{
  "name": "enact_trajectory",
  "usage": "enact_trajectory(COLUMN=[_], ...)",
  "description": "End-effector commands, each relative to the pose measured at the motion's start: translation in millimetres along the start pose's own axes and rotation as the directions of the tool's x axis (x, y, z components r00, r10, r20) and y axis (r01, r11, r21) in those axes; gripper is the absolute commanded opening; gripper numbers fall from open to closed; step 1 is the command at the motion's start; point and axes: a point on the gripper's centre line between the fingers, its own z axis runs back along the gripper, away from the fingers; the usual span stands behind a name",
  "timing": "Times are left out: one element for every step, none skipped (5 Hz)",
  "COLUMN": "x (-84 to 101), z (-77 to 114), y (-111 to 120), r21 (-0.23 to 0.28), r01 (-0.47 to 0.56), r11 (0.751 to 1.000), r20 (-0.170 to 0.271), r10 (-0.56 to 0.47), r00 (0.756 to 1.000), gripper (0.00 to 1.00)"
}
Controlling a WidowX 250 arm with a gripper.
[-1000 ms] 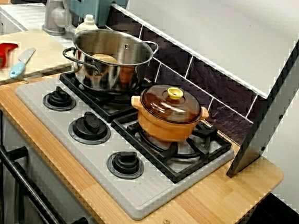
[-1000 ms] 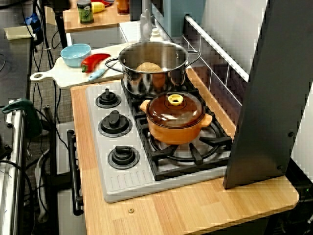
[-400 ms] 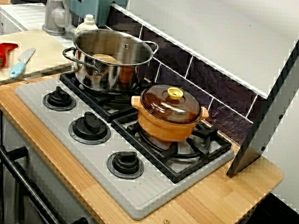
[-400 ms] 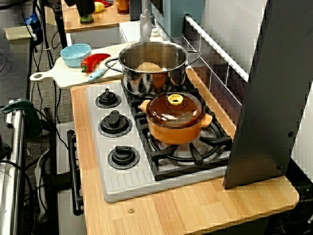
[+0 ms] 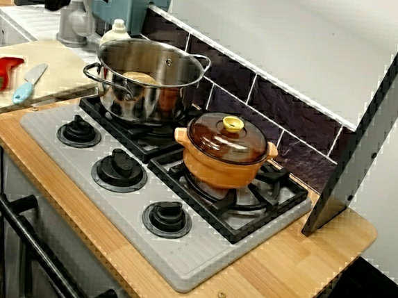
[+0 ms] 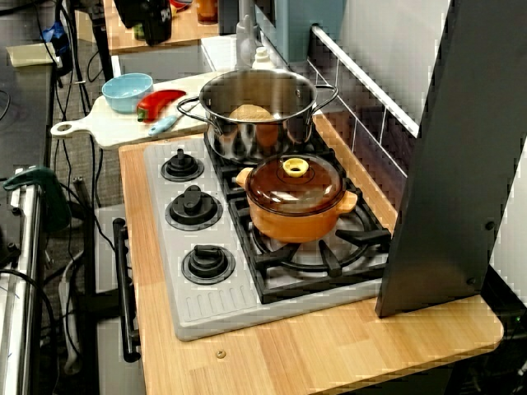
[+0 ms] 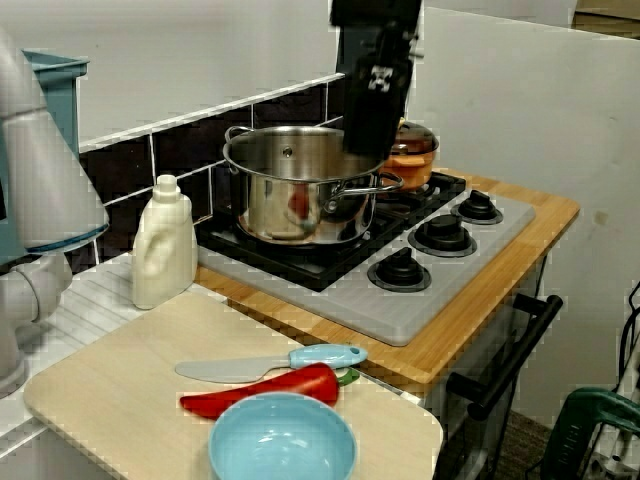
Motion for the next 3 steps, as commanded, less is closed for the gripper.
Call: enact_trajectory(x=[8.7, 8.5, 5.5], z=[-18.4, -31.3, -35.5], y=[33, 47, 53], r21=[0.022, 0.048, 0.044], r01=[0.004, -0.006, -0.015], r11=[1.0, 0.999, 0.999], r20=[-0.066, -0.097, -0.1], r10=[-0.003, 0.011, 0.019], r00=[0.998, 0.995, 0.995], gripper=[1.0, 1.0, 1.0])
